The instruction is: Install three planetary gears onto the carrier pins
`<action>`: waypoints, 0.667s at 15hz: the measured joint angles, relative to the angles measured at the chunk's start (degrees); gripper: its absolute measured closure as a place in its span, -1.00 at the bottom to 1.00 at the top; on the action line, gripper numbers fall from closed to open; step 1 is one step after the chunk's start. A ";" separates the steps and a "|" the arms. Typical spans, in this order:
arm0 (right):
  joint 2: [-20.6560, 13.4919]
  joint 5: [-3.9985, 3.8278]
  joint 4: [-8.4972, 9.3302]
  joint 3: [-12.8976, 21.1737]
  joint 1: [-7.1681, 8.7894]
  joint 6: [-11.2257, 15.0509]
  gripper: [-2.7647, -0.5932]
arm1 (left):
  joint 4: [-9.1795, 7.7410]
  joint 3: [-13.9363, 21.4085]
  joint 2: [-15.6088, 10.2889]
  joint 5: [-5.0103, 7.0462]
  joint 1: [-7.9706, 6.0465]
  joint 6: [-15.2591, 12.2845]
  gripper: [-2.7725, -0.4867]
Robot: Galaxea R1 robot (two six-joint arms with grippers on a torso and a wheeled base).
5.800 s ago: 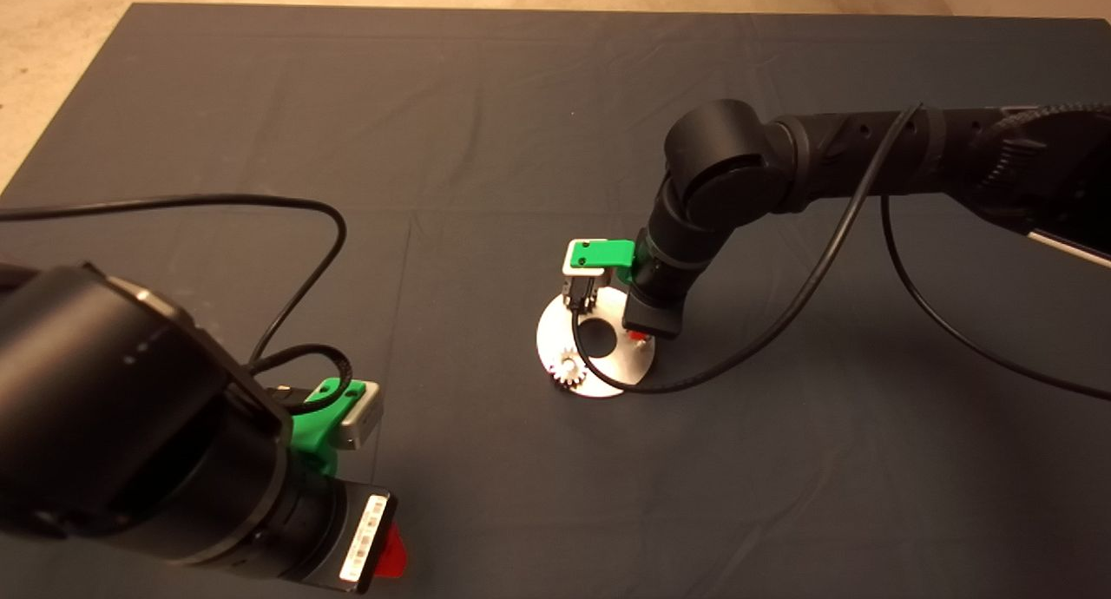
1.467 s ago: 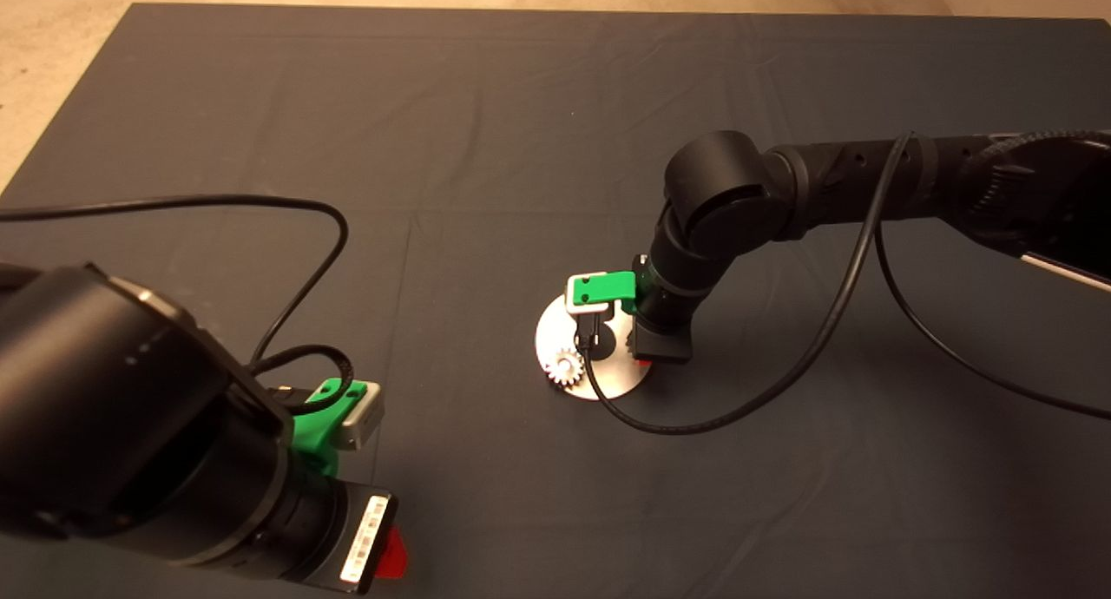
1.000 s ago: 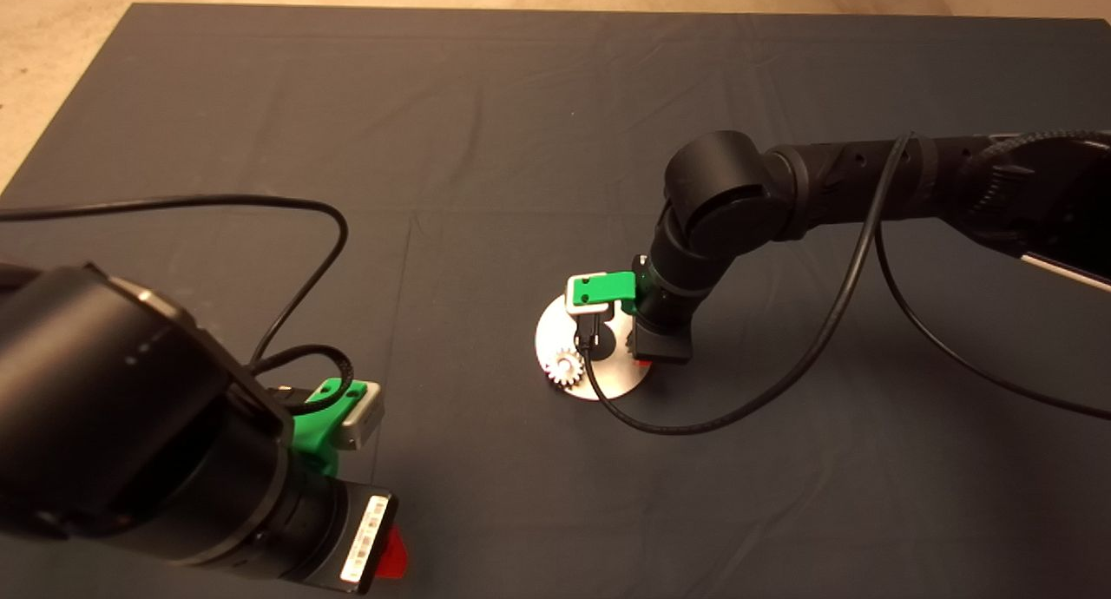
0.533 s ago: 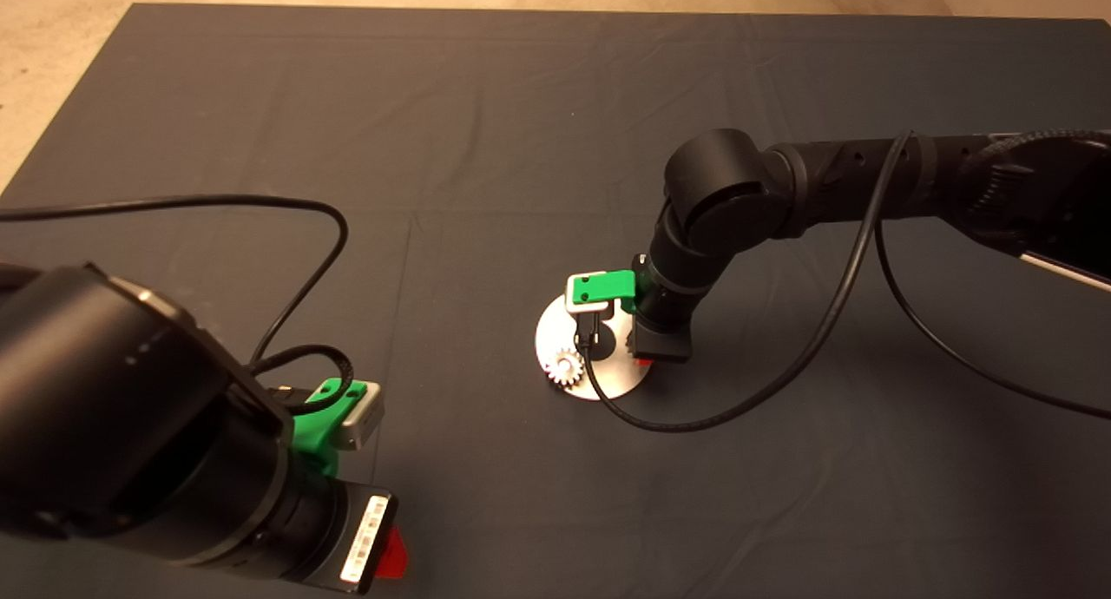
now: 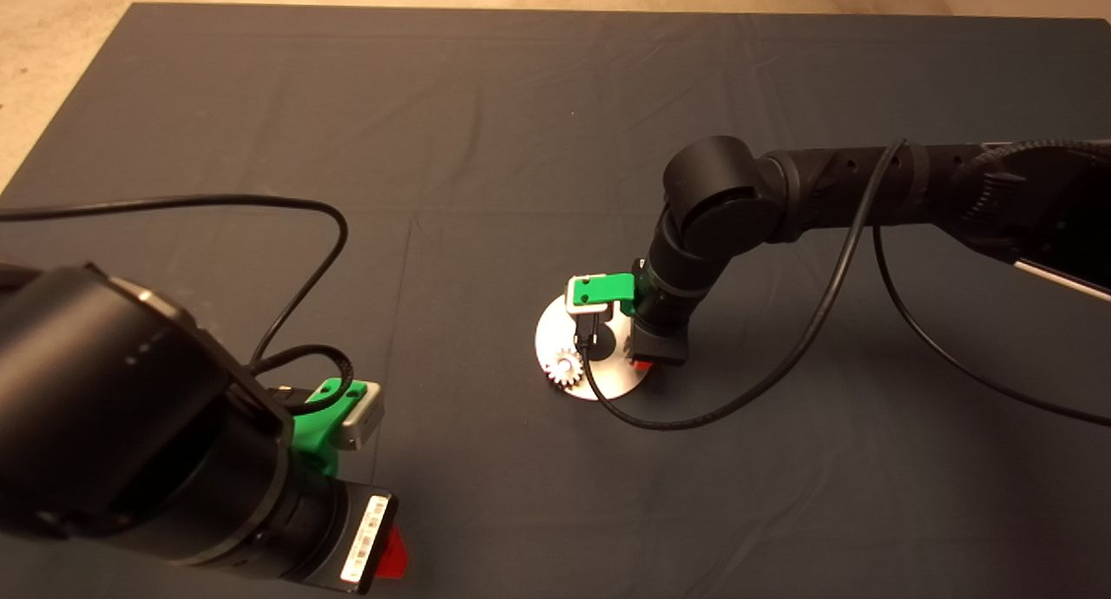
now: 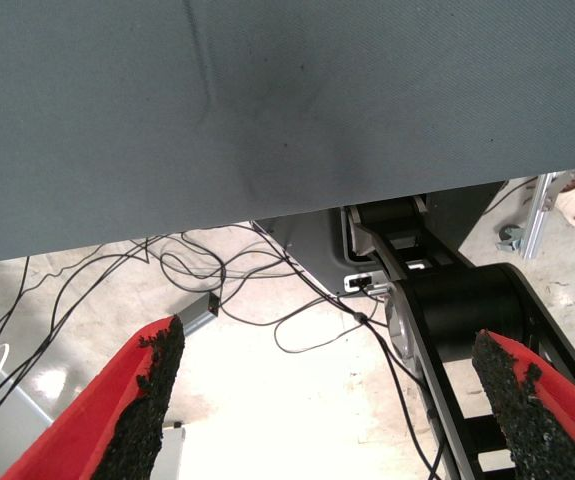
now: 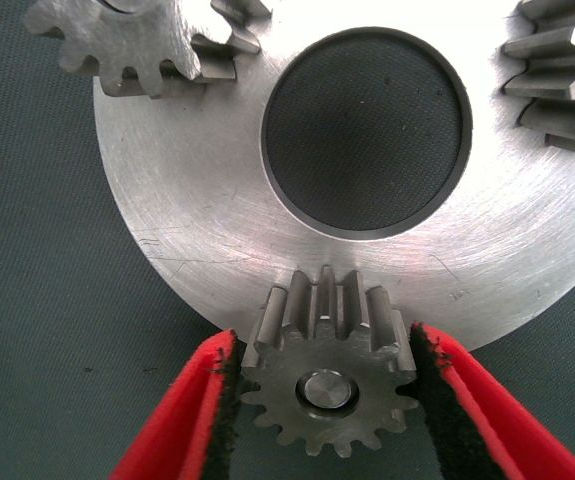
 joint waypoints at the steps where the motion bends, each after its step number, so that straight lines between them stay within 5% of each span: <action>1: 0.02 0.00 0.00 -0.09 0.00 0.00 0.33 | 0.00 0.00 0.00 0.00 0.00 0.00 -0.35; 10: -1.63 0.05 0.06 1.07 0.50 0.06 -0.03 | 0.00 0.02 -0.02 0.00 0.00 0.00 -0.35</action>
